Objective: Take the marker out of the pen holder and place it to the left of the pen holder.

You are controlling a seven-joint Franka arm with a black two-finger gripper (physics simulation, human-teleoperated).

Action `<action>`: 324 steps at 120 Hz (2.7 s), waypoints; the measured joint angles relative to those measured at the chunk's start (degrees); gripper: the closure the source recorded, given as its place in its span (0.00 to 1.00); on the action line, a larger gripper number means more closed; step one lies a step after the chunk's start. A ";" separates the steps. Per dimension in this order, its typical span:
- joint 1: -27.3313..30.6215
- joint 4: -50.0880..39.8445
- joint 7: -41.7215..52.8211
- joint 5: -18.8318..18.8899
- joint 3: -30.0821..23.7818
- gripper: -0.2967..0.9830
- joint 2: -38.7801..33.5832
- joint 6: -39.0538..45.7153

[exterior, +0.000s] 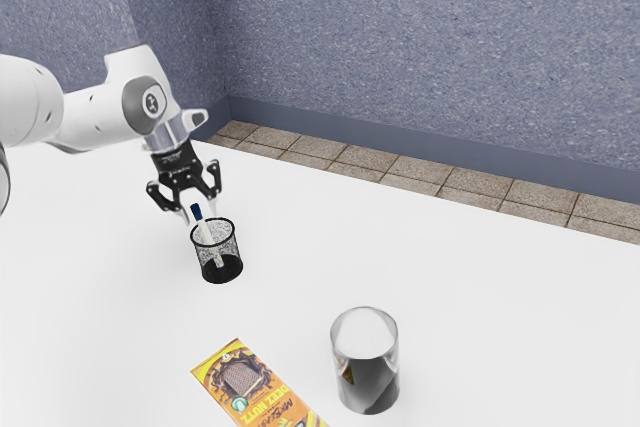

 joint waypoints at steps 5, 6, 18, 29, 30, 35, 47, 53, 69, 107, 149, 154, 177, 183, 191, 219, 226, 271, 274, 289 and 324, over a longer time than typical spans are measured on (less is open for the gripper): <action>0.00 -0.06 -0.18 0.07 0.01 0.54 -0.01 0.12; 0.00 -0.07 -0.22 0.09 0.01 0.54 -0.01 0.14; 0.08 -0.14 -0.50 0.33 0.07 0.58 0.01 0.34; 0.23 -0.43 -0.68 0.45 0.10 0.61 0.01 0.39; 0.25 -0.44 -0.69 0.46 0.10 0.61 0.01 0.39; 0.31 -0.50 -0.76 0.50 0.10 0.63 0.01 0.41; 0.35 -0.49 -0.91 0.55 0.10 0.68 0.01 0.44; 0.35 -0.45 -0.98 0.57 0.10 0.70 0.01 0.45; 0.36 -0.42 -1.19 0.63 0.10 0.76 0.00 0.46; 0.61 0.02 -2.27 2.45 0.17 0.82 -7.58 -2.68; 3.53 3.35 -0.82 18.98 -0.51 0.84 -11.51 -16.08; 3.48 3.20 -0.05 21.20 -0.60 0.84 -10.18 -17.68; 3.14 3.00 3.39 29.60 -2.75 0.84 -3.98 -22.85; 3.03 2.95 4.15 31.13 -3.23 0.84 -2.96 -23.86; 3.02 2.83 5.07 32.47 -3.69 0.84 -1.76 -24.88; 3.41 3.20 7.51 33.94 -4.16 0.84 2.46 -26.61; 3.91 3.58 7.97 33.90 -4.16 0.84 2.77 -26.76; 6.58 6.23 10.32 33.24 -4.10 0.68 6.21 -26.34; 6.59 6.26 10.46 33.12 -4.08 0.63 6.23 -26.32; 6.49 6.82 11.11 32.75 -4.12 0.46 5.59 -26.26; 4.74 6.95 14.33 24.50 -8.42 0.29 -20.49 -25.68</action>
